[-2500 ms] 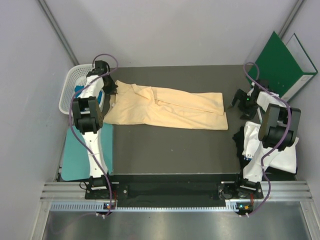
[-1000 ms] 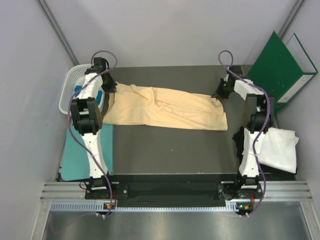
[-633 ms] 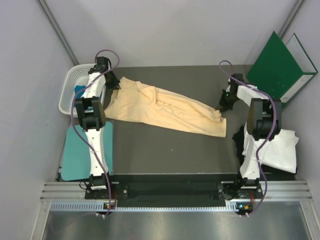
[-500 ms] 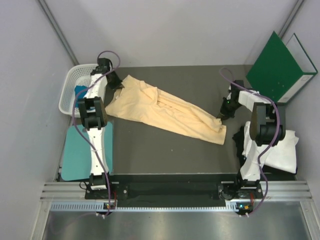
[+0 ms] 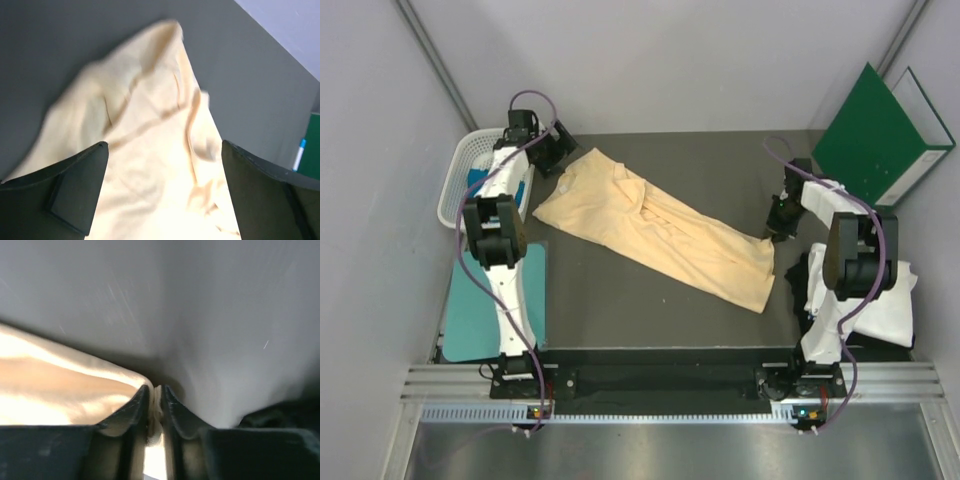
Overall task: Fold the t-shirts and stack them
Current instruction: Rotate the tshirt 90 degrees
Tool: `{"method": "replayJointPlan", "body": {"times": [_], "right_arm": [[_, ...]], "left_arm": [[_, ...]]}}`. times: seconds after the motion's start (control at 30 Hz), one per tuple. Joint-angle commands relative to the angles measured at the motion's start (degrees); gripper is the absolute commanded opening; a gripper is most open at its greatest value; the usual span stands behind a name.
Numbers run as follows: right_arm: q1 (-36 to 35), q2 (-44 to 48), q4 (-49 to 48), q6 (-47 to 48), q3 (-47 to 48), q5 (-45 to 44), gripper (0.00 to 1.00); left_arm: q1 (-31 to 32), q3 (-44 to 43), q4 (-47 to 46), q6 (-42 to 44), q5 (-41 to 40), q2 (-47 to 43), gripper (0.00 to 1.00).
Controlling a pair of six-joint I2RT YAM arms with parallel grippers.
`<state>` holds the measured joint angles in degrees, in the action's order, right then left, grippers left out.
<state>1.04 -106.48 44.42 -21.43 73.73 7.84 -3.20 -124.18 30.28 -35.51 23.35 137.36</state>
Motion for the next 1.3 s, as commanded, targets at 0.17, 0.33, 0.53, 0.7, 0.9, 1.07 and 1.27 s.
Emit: {"method": "replayJointPlan", "body": {"times": [0.17,0.33,0.53,0.7,0.9,1.07,1.27], "right_arm": [[1.3,-9.0,-0.9,1.4,12.4,-11.5,0.35],[2.0,-9.8,0.2,2.0,15.0,-17.1,0.64],[2.1,-4.8,-0.5,3.8,15.3,-19.3,0.99],[2.2,-1.5,-1.2,4.5,15.4,-15.2,1.00],[2.1,0.0,-3.6,3.9,12.7,-8.3,1.00],[2.1,0.3,-3.4,4.8,11.2,-6.2,1.00],[2.1,2.5,-4.6,4.6,9.5,-2.6,1.00]], "left_arm": [[13.1,36.6,-5.7,-2.3,5.6,-28.3,0.99],[20.3,53.1,-9.5,-9.2,5.7,-32.9,0.99],[27.2,63.8,-13.0,-16.0,4.3,-35.5,0.95],[30.2,69.1,-15.1,-19.7,0.6,-36.6,0.90],[30.7,71.8,-19.6,-22.9,-0.5,-31.8,0.66],[31.6,68.0,-20.4,-23.0,-2.0,-25.1,0.42],[32.5,61.8,-19.4,-22.9,-3.7,-18.1,0.34]]}}
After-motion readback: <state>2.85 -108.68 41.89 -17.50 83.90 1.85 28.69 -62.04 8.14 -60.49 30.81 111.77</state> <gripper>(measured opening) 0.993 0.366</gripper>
